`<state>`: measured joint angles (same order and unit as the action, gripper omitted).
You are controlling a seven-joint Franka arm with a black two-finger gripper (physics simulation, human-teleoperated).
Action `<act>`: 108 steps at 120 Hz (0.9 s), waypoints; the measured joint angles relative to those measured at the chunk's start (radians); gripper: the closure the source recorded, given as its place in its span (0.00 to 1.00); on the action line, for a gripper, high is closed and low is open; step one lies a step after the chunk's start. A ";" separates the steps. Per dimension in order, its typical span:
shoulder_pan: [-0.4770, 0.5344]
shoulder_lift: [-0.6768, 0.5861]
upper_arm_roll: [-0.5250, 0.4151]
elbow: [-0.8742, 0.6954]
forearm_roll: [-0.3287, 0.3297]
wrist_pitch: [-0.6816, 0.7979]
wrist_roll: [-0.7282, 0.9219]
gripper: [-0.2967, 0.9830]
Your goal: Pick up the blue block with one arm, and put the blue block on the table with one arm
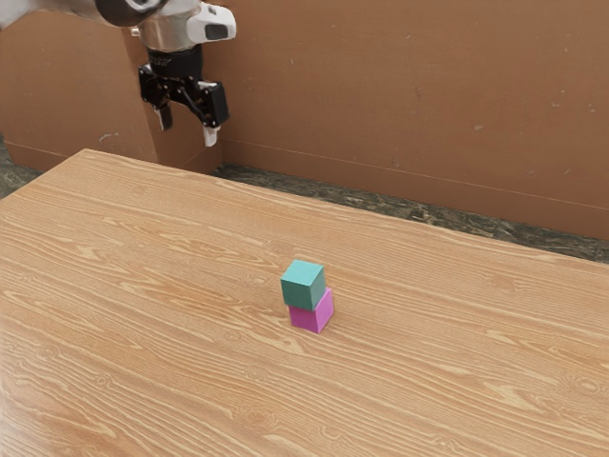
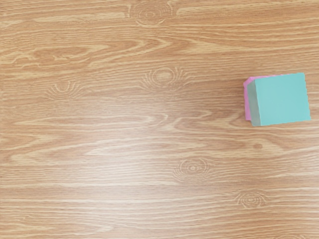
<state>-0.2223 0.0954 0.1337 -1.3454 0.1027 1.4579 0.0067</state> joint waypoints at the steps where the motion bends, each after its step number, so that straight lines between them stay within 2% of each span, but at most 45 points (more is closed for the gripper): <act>1: 0.004 0.006 0.000 -0.003 0.000 0.008 -0.001 0.23; 18: 0.081 0.102 0.007 -0.034 -0.009 0.138 -0.021 0.23; 36: 0.083 0.218 0.010 -0.060 -0.046 0.273 -0.044 0.23; 65: 0.081 0.390 0.003 -0.049 -0.142 0.445 -0.073 0.23; 92: 0.037 0.443 -0.024 -0.014 -0.164 0.514 -0.095 0.23; 108: 0.011 0.443 -0.040 0.006 -0.167 0.463 -0.105 0.23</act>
<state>-0.2113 0.5381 0.0932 -1.3393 -0.0644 1.9211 -0.0983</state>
